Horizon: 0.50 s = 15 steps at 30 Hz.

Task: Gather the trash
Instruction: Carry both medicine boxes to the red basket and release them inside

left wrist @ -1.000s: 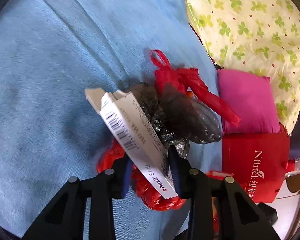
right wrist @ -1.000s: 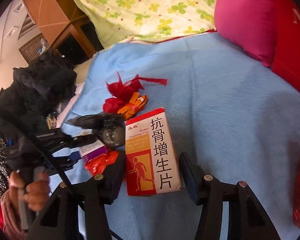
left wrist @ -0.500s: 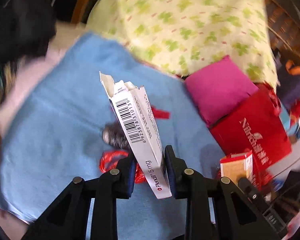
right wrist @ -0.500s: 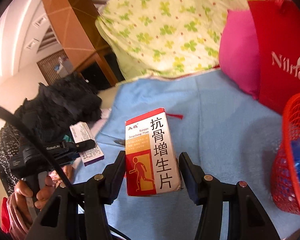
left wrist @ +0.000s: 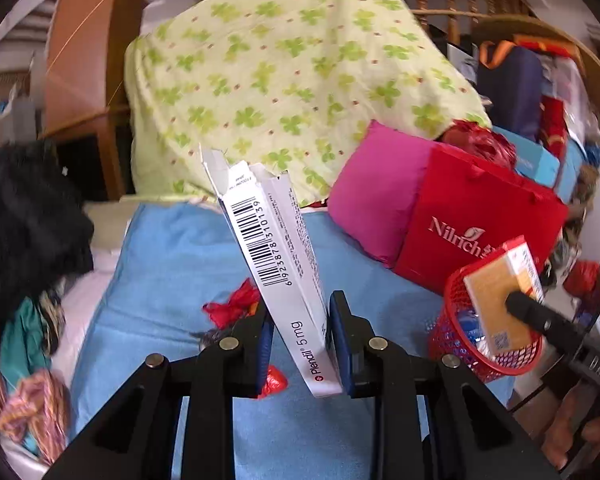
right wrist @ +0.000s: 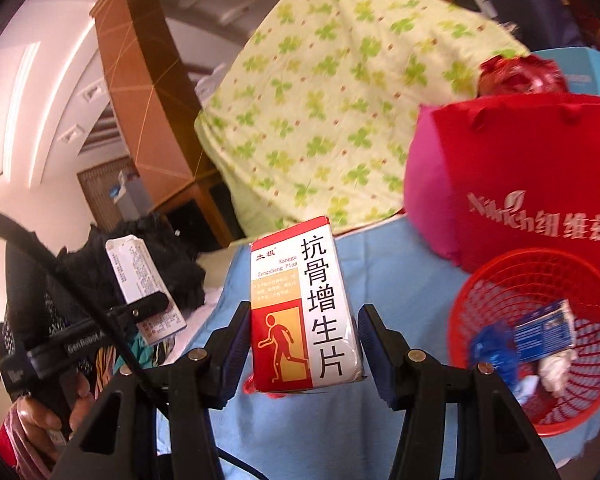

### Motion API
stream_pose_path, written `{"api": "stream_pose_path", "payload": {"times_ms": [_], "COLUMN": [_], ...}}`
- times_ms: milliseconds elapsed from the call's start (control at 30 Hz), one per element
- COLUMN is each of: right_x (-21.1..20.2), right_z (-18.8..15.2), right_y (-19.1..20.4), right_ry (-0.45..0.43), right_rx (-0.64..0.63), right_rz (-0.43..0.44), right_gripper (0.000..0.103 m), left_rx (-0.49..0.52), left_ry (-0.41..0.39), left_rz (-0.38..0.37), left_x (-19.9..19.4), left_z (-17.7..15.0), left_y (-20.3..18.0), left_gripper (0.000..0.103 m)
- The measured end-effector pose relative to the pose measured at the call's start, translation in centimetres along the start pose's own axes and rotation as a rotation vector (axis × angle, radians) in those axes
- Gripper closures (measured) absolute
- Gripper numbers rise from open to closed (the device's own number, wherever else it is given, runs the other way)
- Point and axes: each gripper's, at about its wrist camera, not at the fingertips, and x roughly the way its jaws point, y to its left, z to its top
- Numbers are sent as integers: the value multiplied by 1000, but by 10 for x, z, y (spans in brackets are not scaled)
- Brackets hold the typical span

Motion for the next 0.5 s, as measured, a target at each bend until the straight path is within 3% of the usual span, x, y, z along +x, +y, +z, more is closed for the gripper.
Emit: {"api": "stream_pose_path", "payload": {"times_ms": [500], "right_x": [-57], "right_z": [16], "right_y": [-61], "right_ry": [-129], "right_rx": [106], "right_rz": [-63], "right_gripper": [47], "left_rx": [253], "left_ry": [-72], "left_rz": [39], "left_x": [-4], "left_z": [4], "left_y": [-94], "left_gripper": [74]}}
